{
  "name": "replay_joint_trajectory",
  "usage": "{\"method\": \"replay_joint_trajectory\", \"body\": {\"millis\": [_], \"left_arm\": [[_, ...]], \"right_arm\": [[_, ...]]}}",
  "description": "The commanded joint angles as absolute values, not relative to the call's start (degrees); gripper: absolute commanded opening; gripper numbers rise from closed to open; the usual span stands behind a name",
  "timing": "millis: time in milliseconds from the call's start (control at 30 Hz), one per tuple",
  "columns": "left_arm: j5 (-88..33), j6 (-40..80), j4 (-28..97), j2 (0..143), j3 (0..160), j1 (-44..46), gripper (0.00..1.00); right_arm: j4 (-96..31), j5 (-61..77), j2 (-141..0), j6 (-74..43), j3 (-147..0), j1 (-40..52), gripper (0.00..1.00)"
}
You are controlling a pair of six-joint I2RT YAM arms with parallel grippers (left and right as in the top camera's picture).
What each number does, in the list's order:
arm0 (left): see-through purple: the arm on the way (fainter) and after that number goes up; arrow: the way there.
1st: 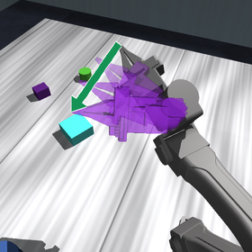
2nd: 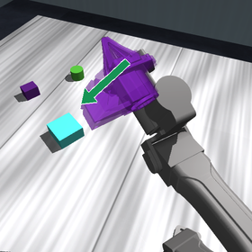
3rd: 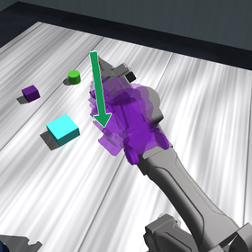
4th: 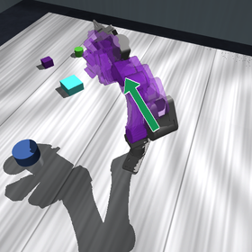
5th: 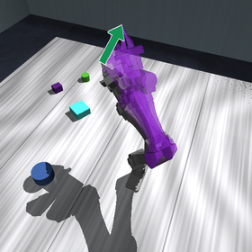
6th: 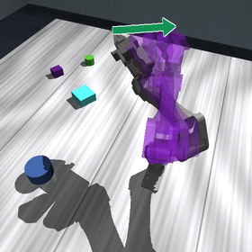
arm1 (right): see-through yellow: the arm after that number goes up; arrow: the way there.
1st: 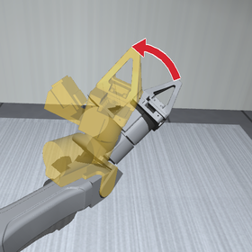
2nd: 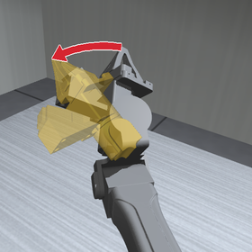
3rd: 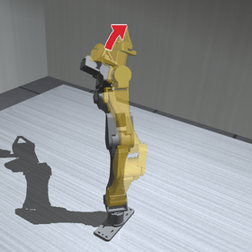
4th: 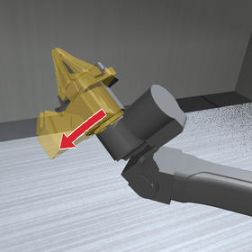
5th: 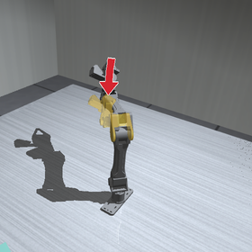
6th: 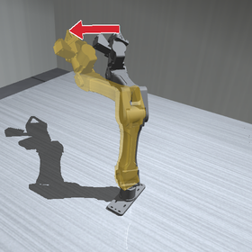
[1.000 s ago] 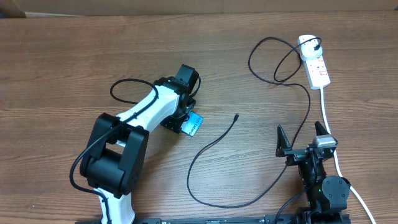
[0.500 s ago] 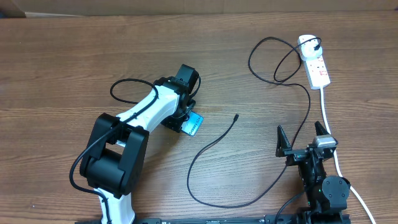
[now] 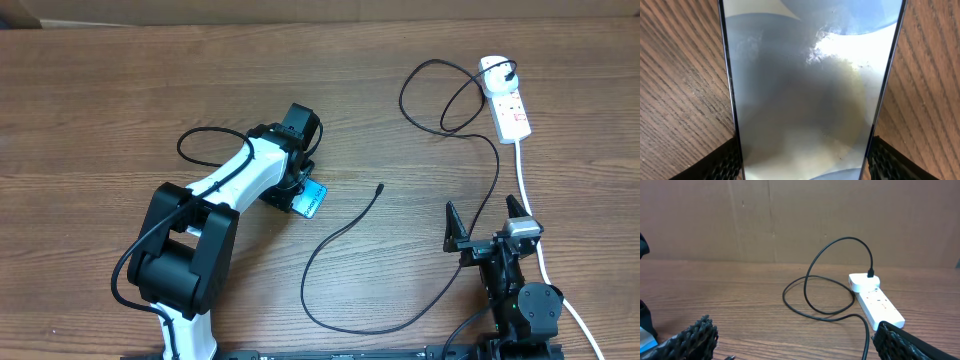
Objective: Plug charger to phone and switch on socket
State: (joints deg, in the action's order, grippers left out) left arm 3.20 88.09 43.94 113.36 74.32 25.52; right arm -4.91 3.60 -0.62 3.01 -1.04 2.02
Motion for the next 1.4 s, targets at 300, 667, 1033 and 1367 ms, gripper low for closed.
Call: {"method": "replay_joint_trajectory", "body": {"millis": [300, 667, 1033, 1367], "left_arm": [[3.6, 86.9, 46.7, 107.0, 73.7, 24.6, 0.64], [6.7, 80.8, 42.0, 107.5, 73.7, 24.7, 0.94], [7.9, 79.3, 37.0, 110.4, 73.6, 24.7, 0.96], [7.7, 79.2, 37.3, 113.1, 73.6, 24.7, 1.00]], "right_arm": [[-4.6, 3.0, -0.2, 3.1, -0.4, 2.4, 1.00], [-4.6, 3.0, -0.2, 3.1, -0.4, 2.4, 1.00], [-4.6, 3.0, -0.2, 3.1, -0.4, 2.4, 1.00], [-4.6, 3.0, -0.2, 3.1, -0.4, 2.4, 1.00]]}}
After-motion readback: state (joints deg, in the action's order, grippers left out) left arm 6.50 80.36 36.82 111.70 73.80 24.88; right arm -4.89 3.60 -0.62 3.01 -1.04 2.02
